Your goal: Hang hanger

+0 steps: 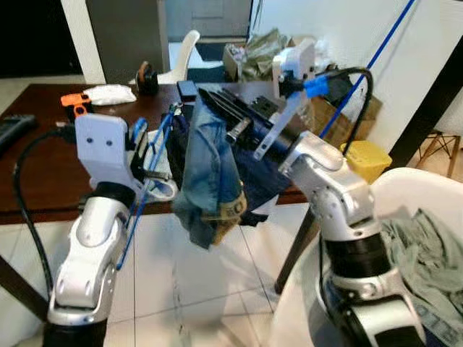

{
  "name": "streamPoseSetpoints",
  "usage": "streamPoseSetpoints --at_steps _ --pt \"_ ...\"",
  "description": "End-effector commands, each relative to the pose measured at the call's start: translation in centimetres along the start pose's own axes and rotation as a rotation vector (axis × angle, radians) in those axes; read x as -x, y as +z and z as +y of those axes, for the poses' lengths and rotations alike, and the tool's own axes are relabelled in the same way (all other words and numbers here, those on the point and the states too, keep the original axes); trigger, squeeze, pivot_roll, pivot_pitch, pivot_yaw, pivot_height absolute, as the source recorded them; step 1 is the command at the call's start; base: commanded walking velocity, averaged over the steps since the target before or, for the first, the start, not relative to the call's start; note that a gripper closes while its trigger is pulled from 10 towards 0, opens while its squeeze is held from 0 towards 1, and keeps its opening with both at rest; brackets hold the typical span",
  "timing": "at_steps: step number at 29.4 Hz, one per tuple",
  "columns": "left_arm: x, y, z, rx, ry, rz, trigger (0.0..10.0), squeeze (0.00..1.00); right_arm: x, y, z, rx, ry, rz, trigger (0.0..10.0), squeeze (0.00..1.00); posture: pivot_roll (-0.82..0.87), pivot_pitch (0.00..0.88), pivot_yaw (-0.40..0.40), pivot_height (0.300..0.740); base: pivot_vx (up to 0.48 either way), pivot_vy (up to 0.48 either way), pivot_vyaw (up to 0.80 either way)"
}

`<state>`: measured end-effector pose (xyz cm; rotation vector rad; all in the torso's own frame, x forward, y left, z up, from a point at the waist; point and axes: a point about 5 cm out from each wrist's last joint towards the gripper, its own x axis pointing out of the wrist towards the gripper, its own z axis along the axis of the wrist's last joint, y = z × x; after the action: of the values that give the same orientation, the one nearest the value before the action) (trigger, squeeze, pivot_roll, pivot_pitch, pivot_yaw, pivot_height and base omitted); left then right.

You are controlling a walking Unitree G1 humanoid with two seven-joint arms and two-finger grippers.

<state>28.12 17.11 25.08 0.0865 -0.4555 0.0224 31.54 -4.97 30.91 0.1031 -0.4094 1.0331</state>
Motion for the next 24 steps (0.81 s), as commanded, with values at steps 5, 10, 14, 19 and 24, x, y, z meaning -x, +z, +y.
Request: streamPoseSetpoints --at_steps 5,10,14,19,24 --pt "-0.07 0.17 0.21 -0.034 0.017 0.003 10.0 0.0 -0.04 0.7 0.73 0.007 0.054 -0.035 10.0 0.0 0.07 0.038 -0.049 0.74 0.311 0.0 0.0" --pt "-0.07 0.1 0.38 -0.047 0.032 0.01 10.0 0.0 -0.18 0.81 1.13 -0.006 0.079 -0.059 10.0 0.0 0.08 0.038 -0.053 0.74 0.31 0.0 0.0" --pt "0.02 -0.06 0.38 -0.045 0.037 0.02 10.0 0.0 -0.25 0.7 1.04 -0.009 0.071 -0.056 10.0 0.0 0.08 0.039 -0.053 0.74 0.311 0.0 0.0" --pt "0.06 -0.21 0.37 -0.043 0.04 0.028 10.0 0.0 -0.4 0.91 0.83 -0.012 0.064 -0.063 10.0 0.0 0.07 0.039 -0.054 0.74 0.313 0.0 0.0" --pt "0.04 -0.27 0.35 -0.041 0.04 0.03 10.0 0.0 -0.64 1.25 0.59 -0.005 0.058 -0.07 10.0 0.0 0.07 0.038 -0.054 0.74 0.309 0.0 0.0"
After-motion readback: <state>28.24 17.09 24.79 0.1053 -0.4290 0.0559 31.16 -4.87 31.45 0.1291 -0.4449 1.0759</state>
